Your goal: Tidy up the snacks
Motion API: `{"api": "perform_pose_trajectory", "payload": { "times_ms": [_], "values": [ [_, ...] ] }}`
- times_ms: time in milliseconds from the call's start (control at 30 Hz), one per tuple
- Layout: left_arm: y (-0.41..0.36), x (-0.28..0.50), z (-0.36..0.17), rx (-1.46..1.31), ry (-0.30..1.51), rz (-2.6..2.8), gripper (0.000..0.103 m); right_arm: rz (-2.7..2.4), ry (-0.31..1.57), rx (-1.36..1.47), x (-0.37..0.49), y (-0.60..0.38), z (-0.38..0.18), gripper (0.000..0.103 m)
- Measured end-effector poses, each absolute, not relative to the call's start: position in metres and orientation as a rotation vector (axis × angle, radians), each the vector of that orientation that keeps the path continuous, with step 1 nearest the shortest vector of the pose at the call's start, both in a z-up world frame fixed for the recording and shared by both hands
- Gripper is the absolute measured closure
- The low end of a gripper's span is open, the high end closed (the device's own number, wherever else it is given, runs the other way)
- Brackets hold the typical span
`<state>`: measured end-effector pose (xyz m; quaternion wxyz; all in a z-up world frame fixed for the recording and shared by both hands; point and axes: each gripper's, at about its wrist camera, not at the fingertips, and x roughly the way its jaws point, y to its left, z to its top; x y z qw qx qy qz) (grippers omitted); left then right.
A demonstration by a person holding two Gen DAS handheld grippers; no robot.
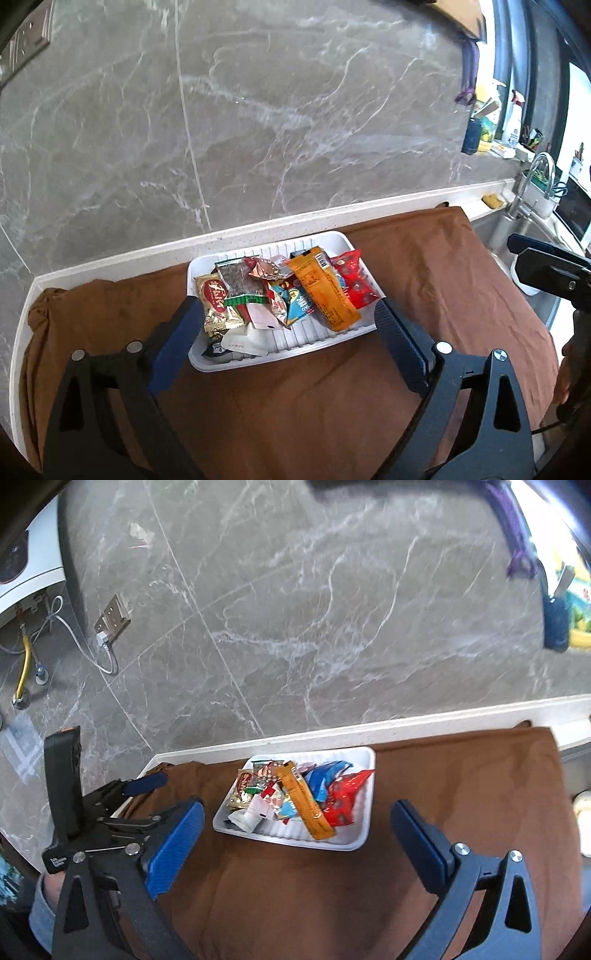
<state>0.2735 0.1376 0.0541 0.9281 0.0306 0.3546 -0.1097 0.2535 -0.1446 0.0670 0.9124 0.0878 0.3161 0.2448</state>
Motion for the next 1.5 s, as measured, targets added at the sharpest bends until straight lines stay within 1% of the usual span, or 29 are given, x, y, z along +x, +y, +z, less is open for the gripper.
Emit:
{"api": "perform_pose_trajectory", "payload": {
  "times_ms": [167, 567, 1133, 1500],
  "values": [
    [0.132, 0.255, 0.070, 0.085, 0.693, -0.220, 0.009, 0.473, 0.600, 0.163, 0.233, -0.154, 0.080, 0.000],
    [0.126, 0.226, 0.097, 0.120, 0.634, -0.231, 0.009, 0.444, 0.573, 0.168, 0.207, -0.166, 0.087, 0.000],
    [0.127, 0.201, 0.111, 0.143, 0.604, -0.225, 0.009, 0.446, 0.542, 0.187, 0.179, -0.179, 0.092, 0.000],
    [0.113, 0.179, 0.123, 0.168, 0.577, -0.221, 0.008, 0.448, 0.511, 0.192, 0.156, -0.198, 0.102, 0.000]
  ]
}}
